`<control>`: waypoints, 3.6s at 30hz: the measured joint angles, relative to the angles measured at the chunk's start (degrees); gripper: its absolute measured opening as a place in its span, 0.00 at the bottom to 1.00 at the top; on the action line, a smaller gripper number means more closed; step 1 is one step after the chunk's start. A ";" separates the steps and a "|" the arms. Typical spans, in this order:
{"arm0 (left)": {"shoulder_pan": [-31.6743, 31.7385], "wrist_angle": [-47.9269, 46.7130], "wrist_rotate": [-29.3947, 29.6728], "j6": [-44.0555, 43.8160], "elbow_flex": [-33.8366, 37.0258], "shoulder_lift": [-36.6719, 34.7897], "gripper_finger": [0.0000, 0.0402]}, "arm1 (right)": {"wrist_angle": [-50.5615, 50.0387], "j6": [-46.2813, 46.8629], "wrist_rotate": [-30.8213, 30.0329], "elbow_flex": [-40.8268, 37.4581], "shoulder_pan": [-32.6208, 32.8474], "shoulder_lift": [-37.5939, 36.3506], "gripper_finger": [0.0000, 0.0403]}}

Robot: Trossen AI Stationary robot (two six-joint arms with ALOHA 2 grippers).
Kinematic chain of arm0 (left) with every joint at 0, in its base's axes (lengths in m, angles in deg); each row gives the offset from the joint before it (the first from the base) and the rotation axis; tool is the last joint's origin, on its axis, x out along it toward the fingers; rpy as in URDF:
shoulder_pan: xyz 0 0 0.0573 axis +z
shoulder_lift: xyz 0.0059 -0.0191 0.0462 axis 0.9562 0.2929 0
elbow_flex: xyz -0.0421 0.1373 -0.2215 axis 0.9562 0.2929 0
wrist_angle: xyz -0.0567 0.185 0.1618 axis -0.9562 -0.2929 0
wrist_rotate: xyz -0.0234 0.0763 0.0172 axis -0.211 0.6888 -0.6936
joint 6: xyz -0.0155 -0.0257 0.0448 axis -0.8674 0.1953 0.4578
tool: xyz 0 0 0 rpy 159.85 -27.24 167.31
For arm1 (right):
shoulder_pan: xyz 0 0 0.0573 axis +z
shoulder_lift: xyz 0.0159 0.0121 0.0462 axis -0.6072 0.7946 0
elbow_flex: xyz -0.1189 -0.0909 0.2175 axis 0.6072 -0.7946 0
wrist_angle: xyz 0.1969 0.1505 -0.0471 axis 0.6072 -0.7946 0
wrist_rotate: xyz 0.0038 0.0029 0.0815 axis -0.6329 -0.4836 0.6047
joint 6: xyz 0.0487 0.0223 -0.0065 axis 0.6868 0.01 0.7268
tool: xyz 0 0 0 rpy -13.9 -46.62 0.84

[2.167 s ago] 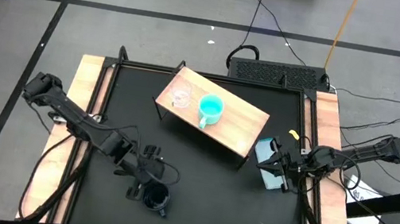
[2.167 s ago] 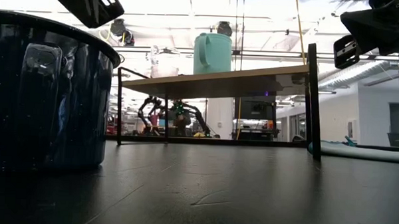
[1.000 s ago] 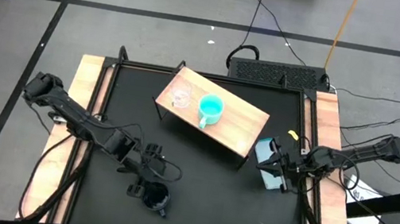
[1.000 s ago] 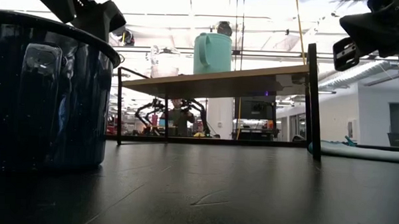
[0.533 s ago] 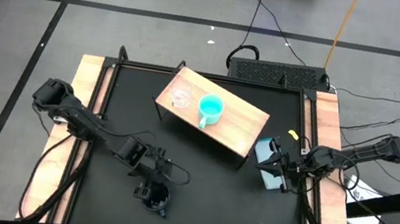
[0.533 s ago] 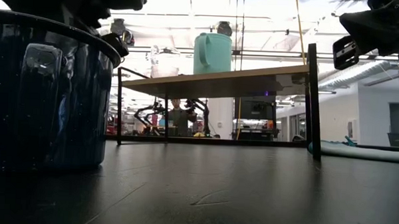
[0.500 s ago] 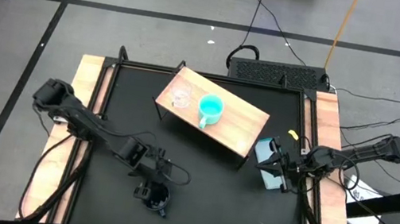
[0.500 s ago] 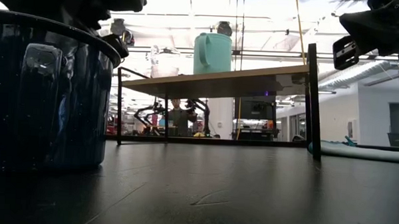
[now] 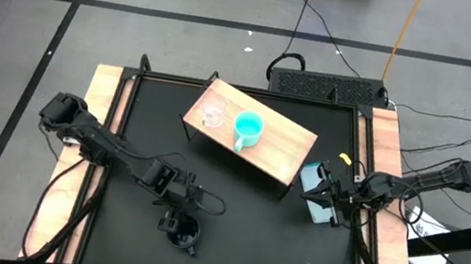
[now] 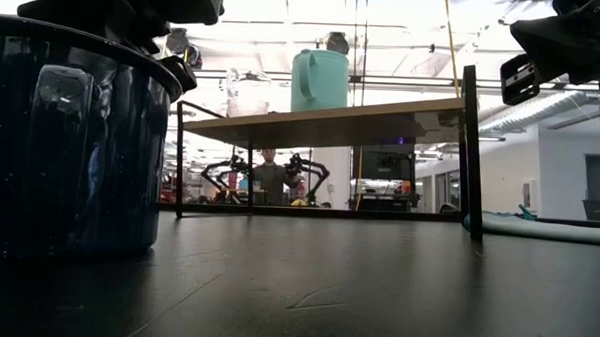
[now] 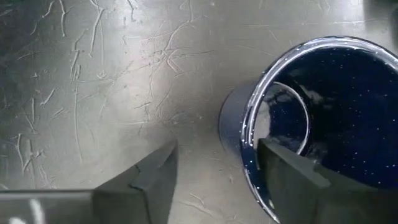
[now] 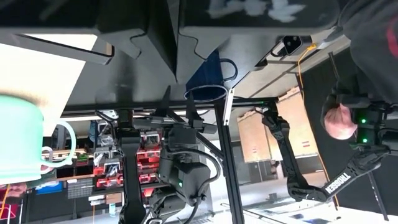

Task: Stack small to large cups/mugs on shelf
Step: Put the dark blue mug on the shelf

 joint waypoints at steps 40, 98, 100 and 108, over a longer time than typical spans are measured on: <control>1.24 14.47 1.87 14.18 -0.02 -1.96 0.04 | -0.02 0.68 0.00 0.00 0.00 0.00 0.00; 9.08 11.05 12.29 34.62 -20.04 -14.95 0.04 | 1.85 3.02 0.00 0.00 0.00 -0.02 0.00; 9.68 9.80 12.33 34.40 -20.04 -15.12 0.04 | 2.27 3.01 0.00 0.00 0.00 -0.04 0.00; 13.10 9.30 8.80 31.47 -19.93 -14.25 0.04 | 2.56 2.62 0.00 -0.02 0.00 -0.04 0.00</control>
